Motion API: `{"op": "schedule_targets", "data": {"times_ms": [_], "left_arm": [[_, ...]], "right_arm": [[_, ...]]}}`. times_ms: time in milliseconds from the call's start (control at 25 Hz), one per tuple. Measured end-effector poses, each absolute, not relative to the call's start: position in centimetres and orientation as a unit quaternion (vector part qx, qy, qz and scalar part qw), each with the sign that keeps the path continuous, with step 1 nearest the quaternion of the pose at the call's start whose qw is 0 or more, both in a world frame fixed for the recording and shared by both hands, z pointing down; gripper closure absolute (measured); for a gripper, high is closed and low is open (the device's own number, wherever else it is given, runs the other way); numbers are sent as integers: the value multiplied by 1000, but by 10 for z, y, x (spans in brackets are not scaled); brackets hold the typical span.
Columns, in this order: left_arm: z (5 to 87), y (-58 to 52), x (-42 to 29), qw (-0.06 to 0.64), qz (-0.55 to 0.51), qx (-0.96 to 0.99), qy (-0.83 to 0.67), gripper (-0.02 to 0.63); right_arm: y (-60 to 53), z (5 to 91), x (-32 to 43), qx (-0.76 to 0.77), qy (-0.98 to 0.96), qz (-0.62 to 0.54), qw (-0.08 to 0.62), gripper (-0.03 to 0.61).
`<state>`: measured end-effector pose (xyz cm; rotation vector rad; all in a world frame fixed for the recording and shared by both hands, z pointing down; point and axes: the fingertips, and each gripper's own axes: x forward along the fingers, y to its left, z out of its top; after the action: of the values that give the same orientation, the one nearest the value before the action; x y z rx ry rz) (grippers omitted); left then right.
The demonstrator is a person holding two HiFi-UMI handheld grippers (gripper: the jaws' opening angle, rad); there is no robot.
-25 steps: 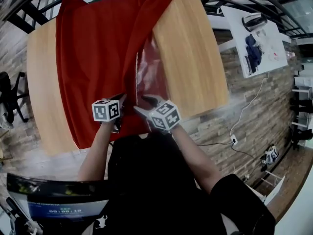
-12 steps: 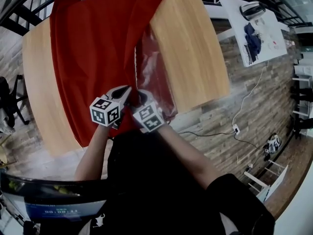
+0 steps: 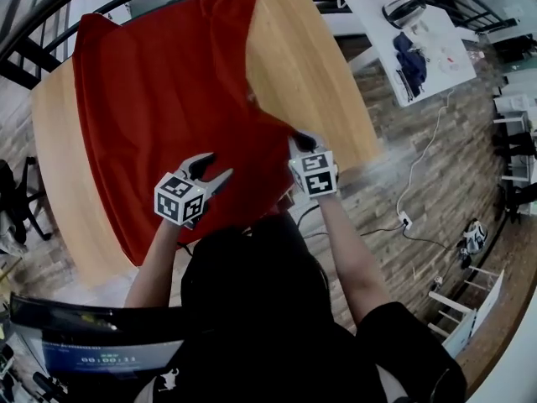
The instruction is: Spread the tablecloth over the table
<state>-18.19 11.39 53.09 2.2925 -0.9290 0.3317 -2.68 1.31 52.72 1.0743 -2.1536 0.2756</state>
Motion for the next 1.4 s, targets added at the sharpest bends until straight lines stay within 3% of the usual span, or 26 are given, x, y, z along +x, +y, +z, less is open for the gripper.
{"op": "schedule_targets", "data": {"times_ms": [160, 360, 480, 560, 680, 840, 960, 1000, 1040, 1080, 1120, 1160, 1400], "left_arm": [[578, 111, -157, 291, 241, 850, -368, 371], [607, 99, -121, 299, 291, 823, -385, 388], [626, 99, -104, 314, 315, 806, -391, 394], [631, 97, -102, 316, 326, 788, -416, 400], [630, 88, -101, 325, 321, 763, -457, 400], [634, 86, -98, 339, 320, 738, -488, 407], [632, 84, -98, 341, 315, 729, -503, 410], [627, 79, -101, 331, 311, 727, -515, 415], [621, 72, -104, 317, 304, 725, -531, 448], [614, 63, -106, 303, 297, 721, -548, 505], [608, 54, -107, 291, 291, 715, -565, 575], [605, 44, -108, 284, 286, 709, -579, 607], [615, 6, -153, 297, 283, 621, -668, 607]], "right_arm": [[-37, 532, 90, 470, -778, 96, 405, 561], [-68, 575, 184, 487, -738, 127, 450, 560], [-68, 617, 217, 473, -709, 176, 493, 495], [-83, 618, 218, 457, -715, 143, 509, 452], [-112, 596, 185, 434, -761, 103, 471, 444], [-137, 564, 169, 429, -803, 181, 371, 322], [-164, 536, 177, 427, -816, 128, 368, 313], [-172, 528, 165, 410, -828, 102, 369, 321], [-179, 522, 145, 386, -844, 85, 362, 375], [-181, 519, 119, 357, -862, 76, 351, 508], [-180, 522, 89, 322, -880, 73, 342, 569], [-177, 528, 58, 285, -895, 74, 336, 569], [-168, 572, -107, 176, -925, 76, 327, 569]]}}
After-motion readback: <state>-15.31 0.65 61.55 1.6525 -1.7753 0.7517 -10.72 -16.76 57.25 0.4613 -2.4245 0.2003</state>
